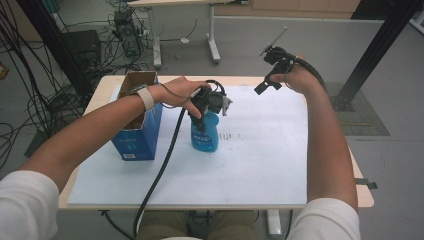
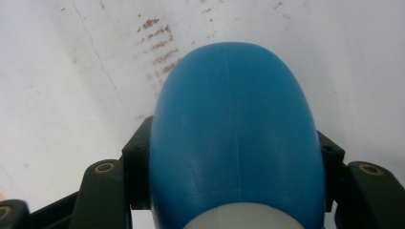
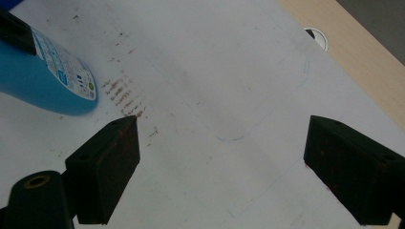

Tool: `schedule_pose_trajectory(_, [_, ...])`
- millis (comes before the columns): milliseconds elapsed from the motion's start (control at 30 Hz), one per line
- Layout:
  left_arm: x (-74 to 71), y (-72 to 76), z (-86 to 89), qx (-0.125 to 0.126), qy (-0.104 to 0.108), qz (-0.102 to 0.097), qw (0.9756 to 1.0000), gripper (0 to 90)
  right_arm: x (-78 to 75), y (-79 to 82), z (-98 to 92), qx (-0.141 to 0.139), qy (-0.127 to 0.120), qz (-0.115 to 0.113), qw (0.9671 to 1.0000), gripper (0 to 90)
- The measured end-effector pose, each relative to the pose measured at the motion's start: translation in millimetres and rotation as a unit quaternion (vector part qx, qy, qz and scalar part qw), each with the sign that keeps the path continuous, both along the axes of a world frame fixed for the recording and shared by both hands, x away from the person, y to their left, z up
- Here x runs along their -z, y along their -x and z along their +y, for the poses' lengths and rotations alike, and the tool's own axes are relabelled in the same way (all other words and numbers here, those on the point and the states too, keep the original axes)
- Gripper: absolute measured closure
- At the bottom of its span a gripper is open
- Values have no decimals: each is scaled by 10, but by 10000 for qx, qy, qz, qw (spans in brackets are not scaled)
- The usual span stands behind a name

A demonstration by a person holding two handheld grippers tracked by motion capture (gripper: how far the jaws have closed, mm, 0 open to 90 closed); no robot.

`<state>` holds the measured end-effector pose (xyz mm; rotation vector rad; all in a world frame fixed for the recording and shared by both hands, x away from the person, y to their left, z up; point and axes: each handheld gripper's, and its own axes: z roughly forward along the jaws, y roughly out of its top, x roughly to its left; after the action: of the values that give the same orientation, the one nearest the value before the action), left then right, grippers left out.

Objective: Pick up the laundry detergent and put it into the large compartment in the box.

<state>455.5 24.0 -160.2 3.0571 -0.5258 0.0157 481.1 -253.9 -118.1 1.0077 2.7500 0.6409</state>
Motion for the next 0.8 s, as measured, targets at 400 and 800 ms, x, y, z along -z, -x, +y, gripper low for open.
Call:
schedule_pose_trajectory(400, [-3,4,-5,22,-14,-19,10000,381,-12,15,-7,12,-4,-4,10000,121])
schedule_pose_trajectory(800, [-4,4,-3,-10,-12,-17,10000,381,-12,20,-2,3,-5,-12,10000,121])
